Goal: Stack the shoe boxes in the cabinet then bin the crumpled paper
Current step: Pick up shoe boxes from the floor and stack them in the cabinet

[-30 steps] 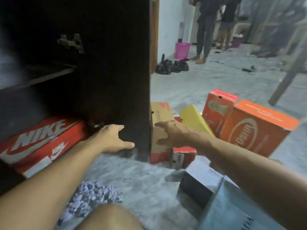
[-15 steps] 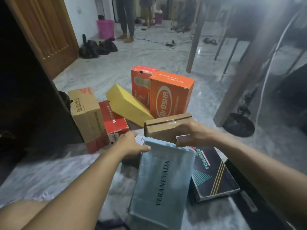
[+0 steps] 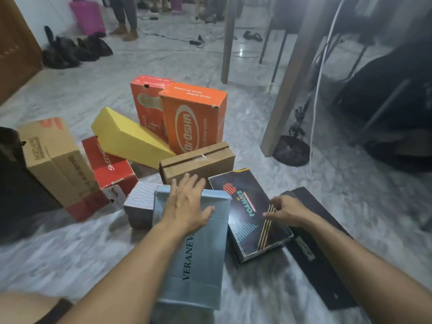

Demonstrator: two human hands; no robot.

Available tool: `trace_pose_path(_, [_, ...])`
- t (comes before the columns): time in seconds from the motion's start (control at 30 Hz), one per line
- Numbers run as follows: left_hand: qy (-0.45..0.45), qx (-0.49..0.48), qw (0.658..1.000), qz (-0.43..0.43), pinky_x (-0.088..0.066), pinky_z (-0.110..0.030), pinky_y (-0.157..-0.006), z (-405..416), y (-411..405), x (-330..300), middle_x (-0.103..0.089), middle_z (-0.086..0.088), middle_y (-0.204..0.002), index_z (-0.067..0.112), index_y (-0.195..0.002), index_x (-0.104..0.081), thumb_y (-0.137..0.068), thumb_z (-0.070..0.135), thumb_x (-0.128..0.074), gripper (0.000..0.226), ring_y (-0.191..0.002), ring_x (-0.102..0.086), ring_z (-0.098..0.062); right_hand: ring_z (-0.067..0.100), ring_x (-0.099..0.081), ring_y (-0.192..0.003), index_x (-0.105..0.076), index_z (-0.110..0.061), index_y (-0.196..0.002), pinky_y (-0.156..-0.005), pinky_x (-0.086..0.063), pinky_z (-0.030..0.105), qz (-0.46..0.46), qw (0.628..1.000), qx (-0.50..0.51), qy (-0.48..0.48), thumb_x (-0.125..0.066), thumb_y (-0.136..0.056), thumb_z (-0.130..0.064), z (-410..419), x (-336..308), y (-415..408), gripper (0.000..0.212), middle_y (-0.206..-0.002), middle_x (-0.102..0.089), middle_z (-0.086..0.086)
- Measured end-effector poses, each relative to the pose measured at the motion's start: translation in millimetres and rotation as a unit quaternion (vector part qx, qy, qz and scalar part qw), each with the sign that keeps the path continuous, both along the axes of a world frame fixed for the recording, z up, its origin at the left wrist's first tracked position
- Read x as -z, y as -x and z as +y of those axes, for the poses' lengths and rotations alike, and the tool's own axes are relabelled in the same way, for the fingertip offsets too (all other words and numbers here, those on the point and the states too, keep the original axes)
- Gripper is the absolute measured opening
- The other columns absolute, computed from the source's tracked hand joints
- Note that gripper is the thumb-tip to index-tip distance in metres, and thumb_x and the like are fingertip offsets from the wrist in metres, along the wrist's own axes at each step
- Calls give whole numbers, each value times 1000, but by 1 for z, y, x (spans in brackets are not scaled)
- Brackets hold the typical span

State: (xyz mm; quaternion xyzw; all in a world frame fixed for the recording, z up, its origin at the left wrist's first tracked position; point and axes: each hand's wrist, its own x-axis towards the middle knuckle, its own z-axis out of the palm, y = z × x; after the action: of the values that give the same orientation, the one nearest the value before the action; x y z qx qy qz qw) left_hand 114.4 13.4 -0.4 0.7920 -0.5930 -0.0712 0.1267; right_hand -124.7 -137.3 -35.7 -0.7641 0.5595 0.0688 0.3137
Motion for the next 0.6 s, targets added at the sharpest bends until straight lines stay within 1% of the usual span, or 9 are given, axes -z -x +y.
trace_pose_path(0.07, [35,72,997,-15,-8,-44,-121,-15,21,1,-41,-9,-150,12,-142,-44,-81,44,-68,73,-146,-25,-26,21,-58,-120,-58,-14,-134,-93,-44,27,-3,999,52,-2,-74,-80,-47,9,15,13,65,-133,-62,5])
trace_pose_path(0.13, [60,142,988,-15,-24,-49,-115,-28,40,5,-59,-14,-130,5,-124,-60,-73,36,-74,62,-133,-45,-34,22,-59,-116,-59,-16,-132,-92,-48,31,-7,993,119,-8,-75,-79,-47,16,33,23,63,-130,-63,5])
trace_pose_path(0.23, [50,192,980,0,-21,-40,-117,-44,70,8,-60,-13,-127,3,-122,-61,-79,31,-68,51,-132,-46,-33,26,-59,-117,-61,-19,-127,-97,-49,37,-23,975,222,24,-74,-78,-41,27,48,34,56,-128,-64,7])
trace_pose_path(0.3, [42,215,976,13,-24,-34,-112,-55,83,13,-63,-13,-120,3,-116,-63,-80,31,-66,46,-126,-51,-34,27,-63,-108,-68,-22,-111,-90,-51,35,-39,957,266,111,-70,-79,-34,35,48,43,35,-115,-70,5])
trace_pose_path(0.37, [-5,225,974,21,-27,-32,-108,-63,94,20,-58,-10,-124,6,-123,-58,-83,35,-64,49,-125,-48,-30,28,-60,-105,-66,-21,-103,-86,-48,35,-52,937,288,192,-69,-78,-31,42,43,56,28,-107,-66,4])
trace_pose_path(0.43, [-43,220,974,29,-28,-30,-107,-72,100,26,-54,-7,-131,10,-130,-53,-87,39,-62,53,-126,-44,-25,28,-49,-115,-60,-21,-116,-93,-43,38,2,939,262,223,-72,-71,-39,43,40,76,50,-117,-56,5])
trace_pose_path(0.47, [-57,214,975,31,-28,-30,-107,-76,103,28,-53,-6,-134,11,-133,-51,-88,40,-61,55,-128,-43,-24,27,-43,-121,-54,-23,-125,-98,-40,40,47,946,243,207,-74,-66,-46,40,39,88,66,-126,-51,5])
trace_pose_path(0.53, [-91,202,974,42,-29,-32,-108,-83,108,33,-51,-6,-139,12,-137,-48,-89,42,-60,58,-131,-41,-24,28,-33,-132,-42,-28,-137,-105,-35,45,99,960,230,123,-77,-58,-55,34,37,113,91,-140,-39,5])
trace_pose_path(0.6, [-120,187,973,62,-34,-34,-106,-88,111,38,-51,-6,-139,14,-136,-48,-87,43,-62,58,-132,-42,-25,29,-31,-136,-34,-35,-143,-107,-34,49,94,967,230,46,-81,-51,-56,28,36,133,105,-147,-34,4])
